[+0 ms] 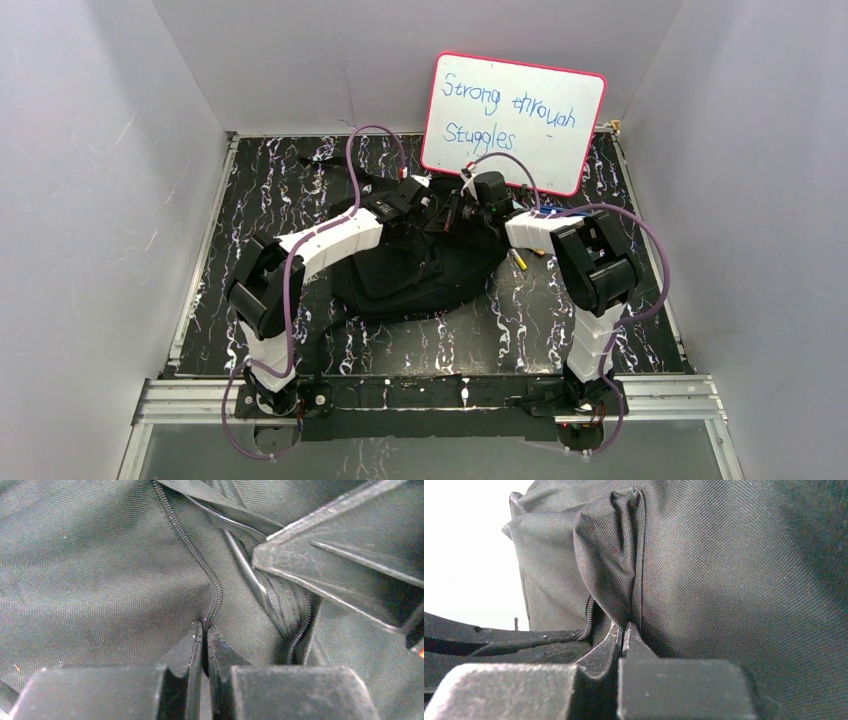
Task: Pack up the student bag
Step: Adjust the student bag at the center of the board.
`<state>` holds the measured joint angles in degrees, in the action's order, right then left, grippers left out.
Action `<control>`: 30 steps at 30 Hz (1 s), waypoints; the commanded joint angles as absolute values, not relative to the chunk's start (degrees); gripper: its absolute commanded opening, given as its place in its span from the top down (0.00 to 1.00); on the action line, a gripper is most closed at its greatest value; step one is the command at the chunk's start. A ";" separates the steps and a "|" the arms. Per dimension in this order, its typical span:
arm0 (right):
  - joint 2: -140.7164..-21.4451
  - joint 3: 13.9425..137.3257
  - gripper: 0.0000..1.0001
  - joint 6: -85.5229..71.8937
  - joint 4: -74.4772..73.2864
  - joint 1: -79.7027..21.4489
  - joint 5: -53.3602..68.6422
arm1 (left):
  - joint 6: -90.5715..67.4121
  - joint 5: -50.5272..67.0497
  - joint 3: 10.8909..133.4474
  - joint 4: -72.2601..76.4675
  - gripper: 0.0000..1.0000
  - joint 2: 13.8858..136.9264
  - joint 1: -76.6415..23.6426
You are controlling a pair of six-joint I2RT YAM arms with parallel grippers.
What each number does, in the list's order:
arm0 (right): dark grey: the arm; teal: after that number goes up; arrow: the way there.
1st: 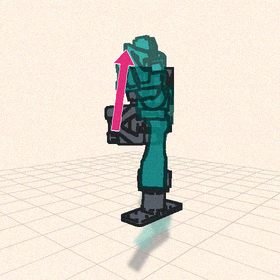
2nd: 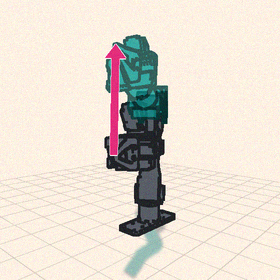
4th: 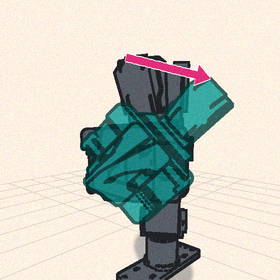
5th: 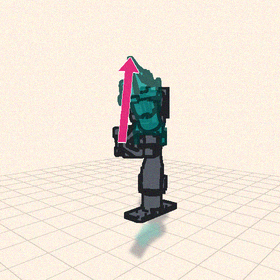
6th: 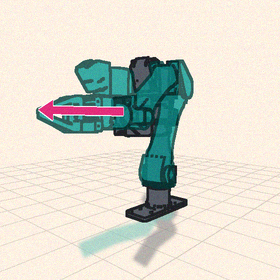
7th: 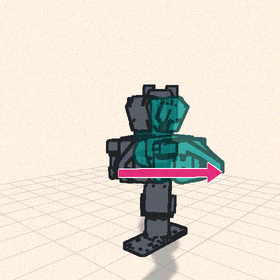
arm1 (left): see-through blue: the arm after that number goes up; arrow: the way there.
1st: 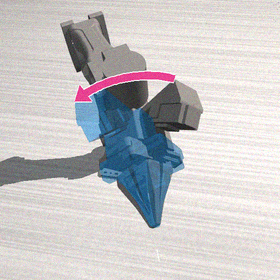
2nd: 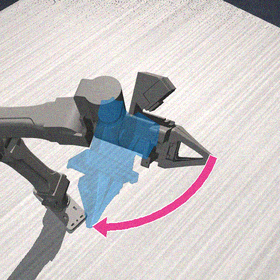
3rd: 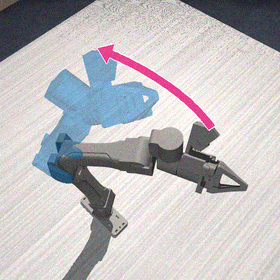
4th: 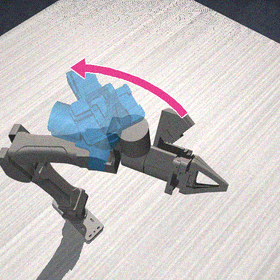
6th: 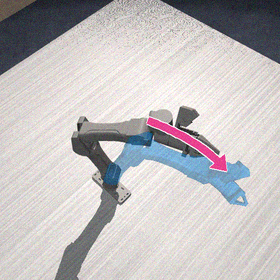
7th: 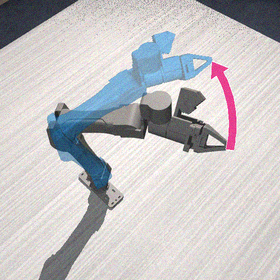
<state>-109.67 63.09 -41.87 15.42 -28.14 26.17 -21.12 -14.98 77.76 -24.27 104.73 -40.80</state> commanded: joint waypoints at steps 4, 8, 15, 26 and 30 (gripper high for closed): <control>-104.45 55.50 1.00 -51.50 20.37 -33.33 25.63 | -18.63 -23.34 78.87 -26.87 1.00 102.99 -37.64; -104.67 55.24 1.00 -55.54 23.52 -38.04 23.09 | -16.44 -22.84 78.71 -26.72 1.00 101.36 -33.07; -106.89 58.43 0.98 -57.87 25.36 -39.64 19.21 | -10.26 -22.39 79.32 -24.39 1.00 97.21 -31.38; -108.16 64.93 0.87 -52.83 21.72 -39.51 14.87 | -7.11 -26.65 75.85 -20.60 1.00 84.70 -31.38; -108.99 68.45 0.87 -48.15 18.67 -38.97 13.20 | -7.38 -26.05 76.18 -22.19 1.00 83.08 -31.38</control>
<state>-108.38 63.24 -53.65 20.91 -39.42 15.29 -8.34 -22.06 75.35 -24.88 87.39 -31.77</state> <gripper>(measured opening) 0.133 0.022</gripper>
